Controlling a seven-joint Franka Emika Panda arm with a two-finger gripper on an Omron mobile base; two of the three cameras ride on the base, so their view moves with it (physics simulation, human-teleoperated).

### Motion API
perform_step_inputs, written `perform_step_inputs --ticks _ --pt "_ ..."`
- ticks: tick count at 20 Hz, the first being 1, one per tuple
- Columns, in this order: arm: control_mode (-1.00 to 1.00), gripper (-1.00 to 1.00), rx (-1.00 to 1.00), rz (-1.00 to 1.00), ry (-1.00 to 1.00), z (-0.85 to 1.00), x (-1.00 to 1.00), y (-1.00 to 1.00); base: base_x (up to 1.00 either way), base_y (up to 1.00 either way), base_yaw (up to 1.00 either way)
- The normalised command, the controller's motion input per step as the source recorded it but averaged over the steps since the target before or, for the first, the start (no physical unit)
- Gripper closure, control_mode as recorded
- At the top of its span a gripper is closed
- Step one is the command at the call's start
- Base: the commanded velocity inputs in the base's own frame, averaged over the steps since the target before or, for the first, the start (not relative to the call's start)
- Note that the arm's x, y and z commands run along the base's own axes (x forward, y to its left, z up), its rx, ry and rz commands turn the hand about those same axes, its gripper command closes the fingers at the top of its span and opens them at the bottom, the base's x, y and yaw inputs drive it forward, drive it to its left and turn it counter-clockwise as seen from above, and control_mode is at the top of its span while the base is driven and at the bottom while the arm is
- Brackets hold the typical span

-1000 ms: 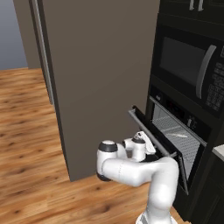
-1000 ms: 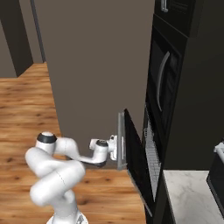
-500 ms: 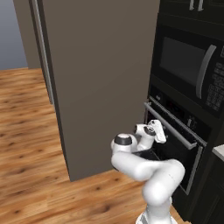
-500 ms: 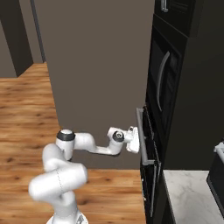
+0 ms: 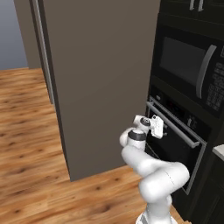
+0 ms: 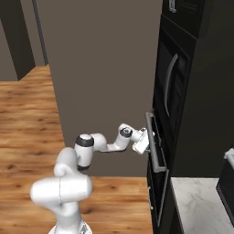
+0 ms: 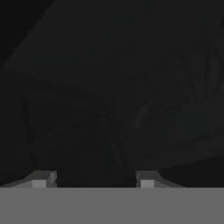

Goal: Place the fish on the rack of the oven, and slide the rack back inside. Close the oven door.

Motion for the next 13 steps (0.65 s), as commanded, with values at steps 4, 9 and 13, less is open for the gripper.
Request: perform_step_inputs --ticks 4,9,13 --pt "-1.00 -1.00 0.00 -0.04 0.00 -0.11 0.00 -0.59 0.00 0.00 0.00" --pt "-1.00 -1.00 0.00 0.00 0.00 -0.04 -0.01 -0.46 0.00 0.00 0.00" --pt "-1.00 -1.00 0.02 0.00 0.00 -0.01 0.00 -0.46 0.00 0.00 0.00"
